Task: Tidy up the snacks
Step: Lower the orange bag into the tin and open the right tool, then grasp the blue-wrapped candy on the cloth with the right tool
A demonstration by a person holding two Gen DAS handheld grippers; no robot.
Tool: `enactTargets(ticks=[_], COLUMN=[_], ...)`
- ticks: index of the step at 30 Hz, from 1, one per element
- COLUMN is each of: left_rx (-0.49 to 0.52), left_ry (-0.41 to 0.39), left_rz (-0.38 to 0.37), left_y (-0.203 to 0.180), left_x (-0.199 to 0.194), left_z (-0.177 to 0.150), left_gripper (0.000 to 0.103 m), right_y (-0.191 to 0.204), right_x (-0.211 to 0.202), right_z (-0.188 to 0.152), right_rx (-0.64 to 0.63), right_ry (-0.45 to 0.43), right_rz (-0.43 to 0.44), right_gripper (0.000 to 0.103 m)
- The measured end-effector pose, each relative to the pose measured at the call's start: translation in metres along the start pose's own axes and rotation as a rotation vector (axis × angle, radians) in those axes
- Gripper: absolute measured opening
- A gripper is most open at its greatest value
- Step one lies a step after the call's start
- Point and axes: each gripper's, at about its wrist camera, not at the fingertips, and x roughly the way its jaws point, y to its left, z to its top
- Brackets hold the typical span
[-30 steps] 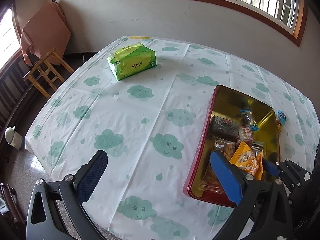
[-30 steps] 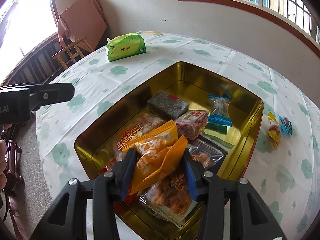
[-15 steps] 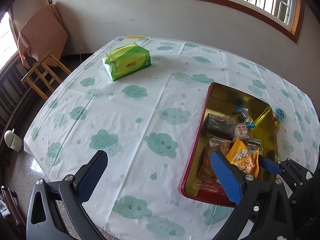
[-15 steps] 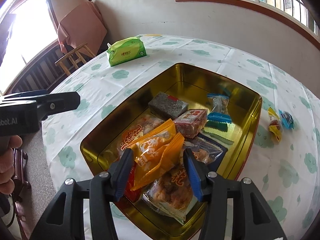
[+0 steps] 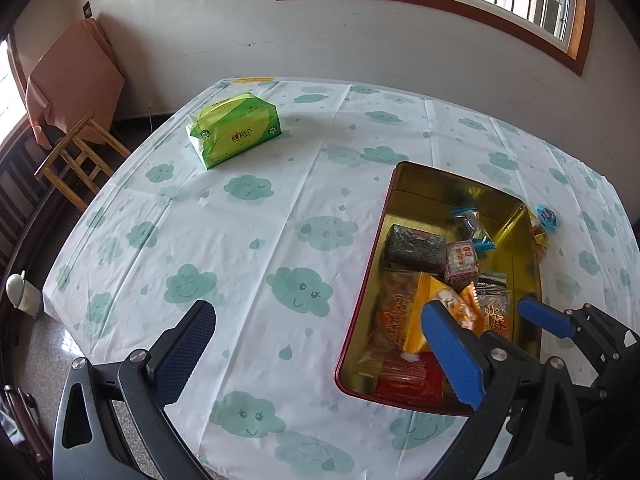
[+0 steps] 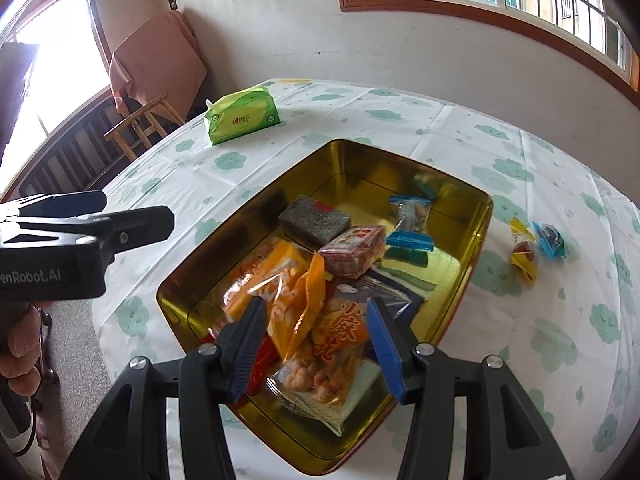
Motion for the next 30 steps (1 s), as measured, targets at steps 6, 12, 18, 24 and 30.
enactTargets(ticks=[6,12,18,24,30], left_rx=[0.015,0.042,0.084,0.133,0.162], left_ry=[-0.009,-0.011,-0.013,-0.007,0.002], left_rz=[-0.005,-0.015,-0.036,-0.061,-0.079], left_y=[-0.008,-0.022,-0.045,-0.068,-0.089], left_x=[-0.005,-0.007,-0.009,-0.008,-0.002], left_z=[0.002,0.003,0.002,-0.001,-0.001], left_gripper=[0.102,0.102,0.102,0.102,0.102], right_y=[-0.006,-0.018,-0.045,-0.090,-0.144], right_x=[-0.010,-0.023,-0.036,-0.045,-0.043], right_z=[0.000,-0.001,-0.004,-0.016,-0.022], right_rx=[0.001,0.017,0.054,0.102,0.154], right_ry=[-0.014,-0.040,-0.071,-0.096,-0.105], right_rz=[-0.015,-0.029,-0.067,-0.148,-0.216], right_gripper=[0.053,0.053,0.053,0.053,0.053])
